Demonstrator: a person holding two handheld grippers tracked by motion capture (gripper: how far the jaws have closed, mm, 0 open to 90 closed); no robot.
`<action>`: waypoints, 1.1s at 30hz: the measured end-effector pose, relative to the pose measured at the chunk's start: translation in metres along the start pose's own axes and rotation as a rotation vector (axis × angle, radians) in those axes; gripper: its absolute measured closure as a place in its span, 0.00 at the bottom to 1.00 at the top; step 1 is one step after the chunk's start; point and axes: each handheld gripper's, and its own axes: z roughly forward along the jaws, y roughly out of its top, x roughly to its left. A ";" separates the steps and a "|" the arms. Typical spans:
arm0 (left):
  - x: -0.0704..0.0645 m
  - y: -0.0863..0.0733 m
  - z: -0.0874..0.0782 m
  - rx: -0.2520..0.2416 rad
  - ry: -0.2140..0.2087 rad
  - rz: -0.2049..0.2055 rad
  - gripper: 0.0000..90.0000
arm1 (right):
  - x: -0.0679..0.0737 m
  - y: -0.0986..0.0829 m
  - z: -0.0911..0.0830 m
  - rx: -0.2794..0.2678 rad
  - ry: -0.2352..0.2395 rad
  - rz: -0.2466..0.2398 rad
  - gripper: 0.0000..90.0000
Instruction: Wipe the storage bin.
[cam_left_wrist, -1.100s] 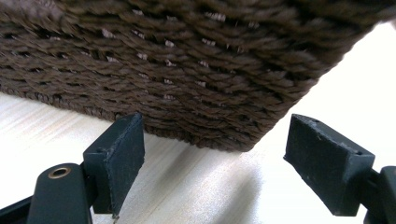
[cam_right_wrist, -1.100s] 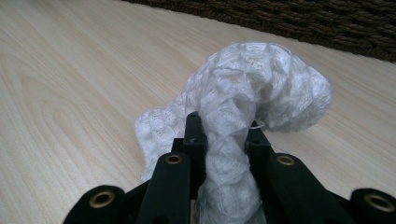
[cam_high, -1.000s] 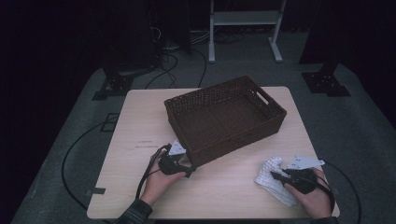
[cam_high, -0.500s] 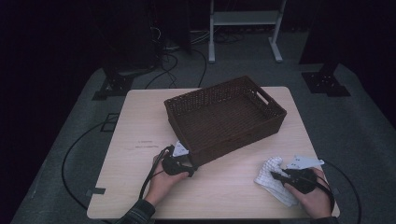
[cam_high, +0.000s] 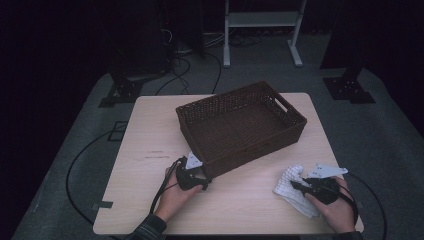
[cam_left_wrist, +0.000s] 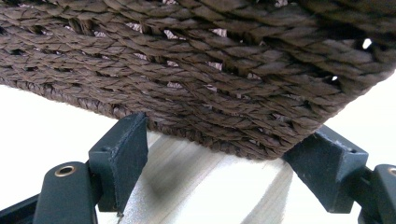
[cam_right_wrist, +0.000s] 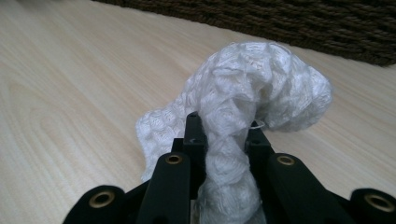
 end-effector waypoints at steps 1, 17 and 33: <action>0.000 0.000 0.000 0.000 0.000 0.000 0.24 | -0.002 0.001 0.000 -0.005 0.000 0.004 0.85; 0.000 0.000 0.000 0.002 0.001 0.005 0.24 | -0.028 0.020 0.002 -0.051 -0.029 0.051 0.85; 0.000 0.000 0.000 0.002 -0.001 0.003 0.24 | -0.047 0.035 0.004 -0.065 -0.046 0.105 0.84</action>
